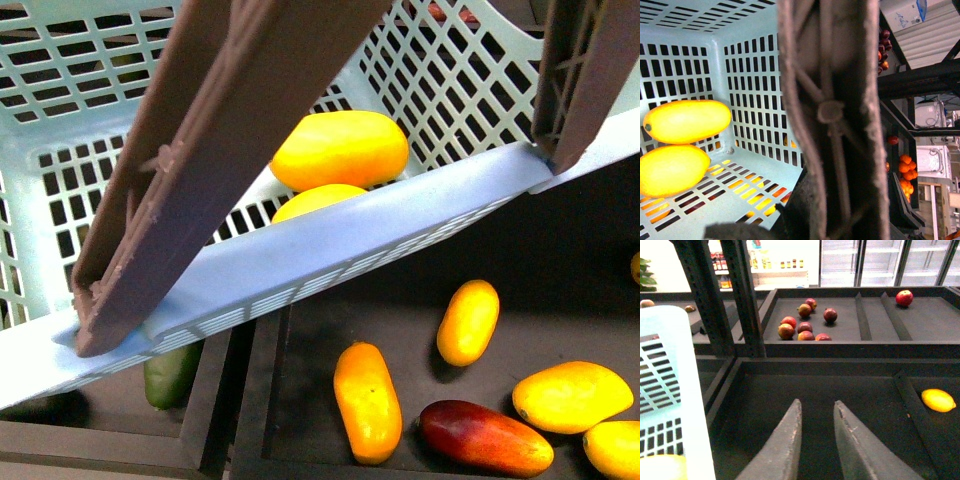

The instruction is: Pick lemon and mango into basket

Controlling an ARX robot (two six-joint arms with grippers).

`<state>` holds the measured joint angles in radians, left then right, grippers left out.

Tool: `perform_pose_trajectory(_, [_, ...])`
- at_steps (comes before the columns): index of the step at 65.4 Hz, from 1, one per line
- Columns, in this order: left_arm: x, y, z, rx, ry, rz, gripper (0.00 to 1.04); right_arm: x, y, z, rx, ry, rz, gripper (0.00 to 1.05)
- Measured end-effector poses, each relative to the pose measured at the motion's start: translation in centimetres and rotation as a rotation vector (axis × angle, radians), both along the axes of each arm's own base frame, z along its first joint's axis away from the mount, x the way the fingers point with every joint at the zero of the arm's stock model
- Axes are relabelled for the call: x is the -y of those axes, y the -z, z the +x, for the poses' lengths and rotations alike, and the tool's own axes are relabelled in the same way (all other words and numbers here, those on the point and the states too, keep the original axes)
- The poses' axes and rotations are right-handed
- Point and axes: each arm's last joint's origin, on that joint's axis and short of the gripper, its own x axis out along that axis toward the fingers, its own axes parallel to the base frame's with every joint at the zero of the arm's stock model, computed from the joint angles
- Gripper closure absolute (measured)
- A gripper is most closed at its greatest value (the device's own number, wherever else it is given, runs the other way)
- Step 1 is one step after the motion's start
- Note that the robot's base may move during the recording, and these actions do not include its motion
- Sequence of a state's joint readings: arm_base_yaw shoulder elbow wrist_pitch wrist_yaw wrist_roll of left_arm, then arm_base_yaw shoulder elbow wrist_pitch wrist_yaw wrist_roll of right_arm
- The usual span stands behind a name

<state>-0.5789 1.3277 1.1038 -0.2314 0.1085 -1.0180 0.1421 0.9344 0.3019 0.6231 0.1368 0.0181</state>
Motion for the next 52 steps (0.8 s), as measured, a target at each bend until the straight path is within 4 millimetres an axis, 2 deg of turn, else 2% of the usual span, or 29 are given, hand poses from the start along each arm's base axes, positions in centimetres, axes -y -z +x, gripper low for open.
perform_pose_trajectory(10, [0.0,0.0,0.0,-0.002,0.003,-0.002,1.0,0.8,1.5,-1.7,-0.001,0.001,-0.01,1.03])
perform_pose_trajectory(28, [0.0,0.0,0.0,-0.002,0.005,-0.003,1.0,2.2,3.0,-3.8,0.001,0.007,-0.011,1.03])
perform_pose_trajectory(52, [0.0,0.0,0.0,-0.001,0.003,-0.002,1.0,2.3,4.1,-5.6,0.002,0.004,-0.011,1.03])
